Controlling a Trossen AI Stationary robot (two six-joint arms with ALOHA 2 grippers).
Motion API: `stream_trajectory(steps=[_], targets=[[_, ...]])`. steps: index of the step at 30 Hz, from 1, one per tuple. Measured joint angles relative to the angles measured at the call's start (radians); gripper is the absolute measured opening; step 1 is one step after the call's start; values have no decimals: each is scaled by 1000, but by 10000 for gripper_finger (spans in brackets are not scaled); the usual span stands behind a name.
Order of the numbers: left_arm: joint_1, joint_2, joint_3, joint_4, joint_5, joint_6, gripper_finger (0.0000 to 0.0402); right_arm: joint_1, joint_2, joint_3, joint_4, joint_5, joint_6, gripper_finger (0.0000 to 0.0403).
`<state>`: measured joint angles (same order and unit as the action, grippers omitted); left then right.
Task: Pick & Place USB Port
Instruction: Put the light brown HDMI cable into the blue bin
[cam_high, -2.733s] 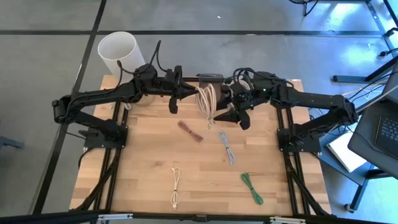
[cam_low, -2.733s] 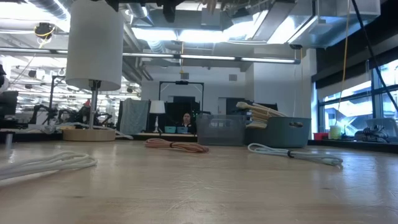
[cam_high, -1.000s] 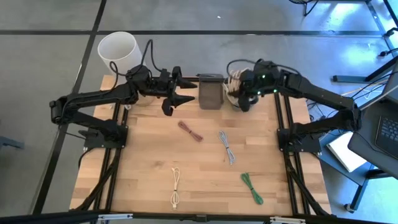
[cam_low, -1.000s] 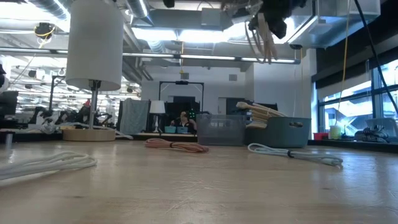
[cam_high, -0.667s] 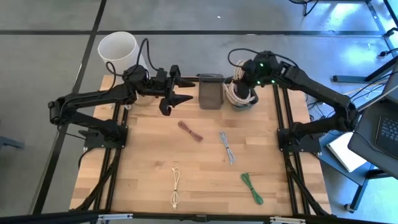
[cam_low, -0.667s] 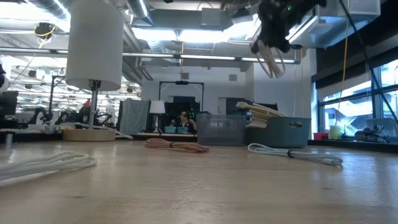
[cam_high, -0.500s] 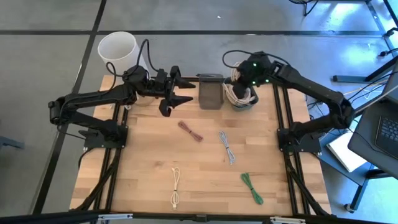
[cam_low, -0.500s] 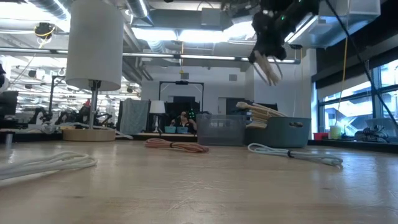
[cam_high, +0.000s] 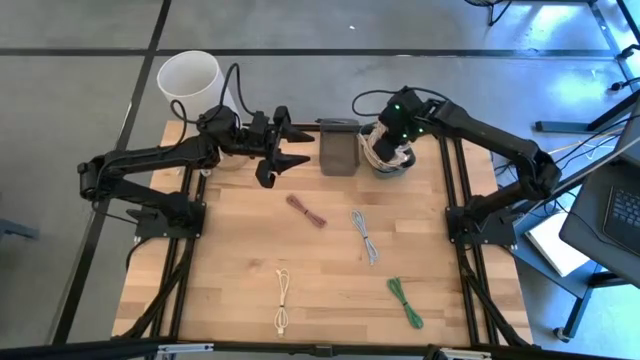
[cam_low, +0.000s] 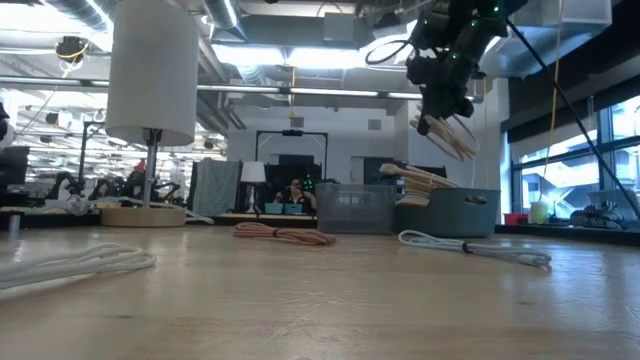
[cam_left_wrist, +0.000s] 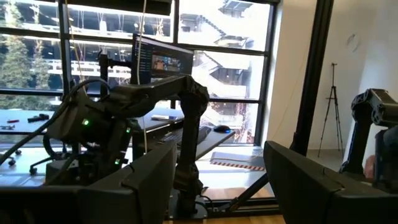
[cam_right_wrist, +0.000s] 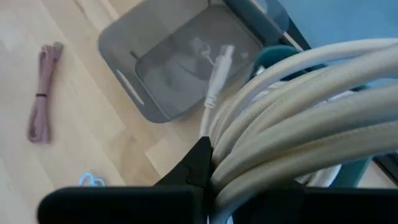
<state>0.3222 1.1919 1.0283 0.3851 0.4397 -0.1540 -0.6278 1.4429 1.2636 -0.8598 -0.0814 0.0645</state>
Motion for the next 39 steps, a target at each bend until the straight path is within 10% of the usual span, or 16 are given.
stream_trajectory(steps=[20,39], targets=[[0,0,0,0,0,-18,237,-45,28,-219,257,-119,-12,32],[0,0,0,0,4,-42,237,-51,25,-211,318,-136,-73,222]])
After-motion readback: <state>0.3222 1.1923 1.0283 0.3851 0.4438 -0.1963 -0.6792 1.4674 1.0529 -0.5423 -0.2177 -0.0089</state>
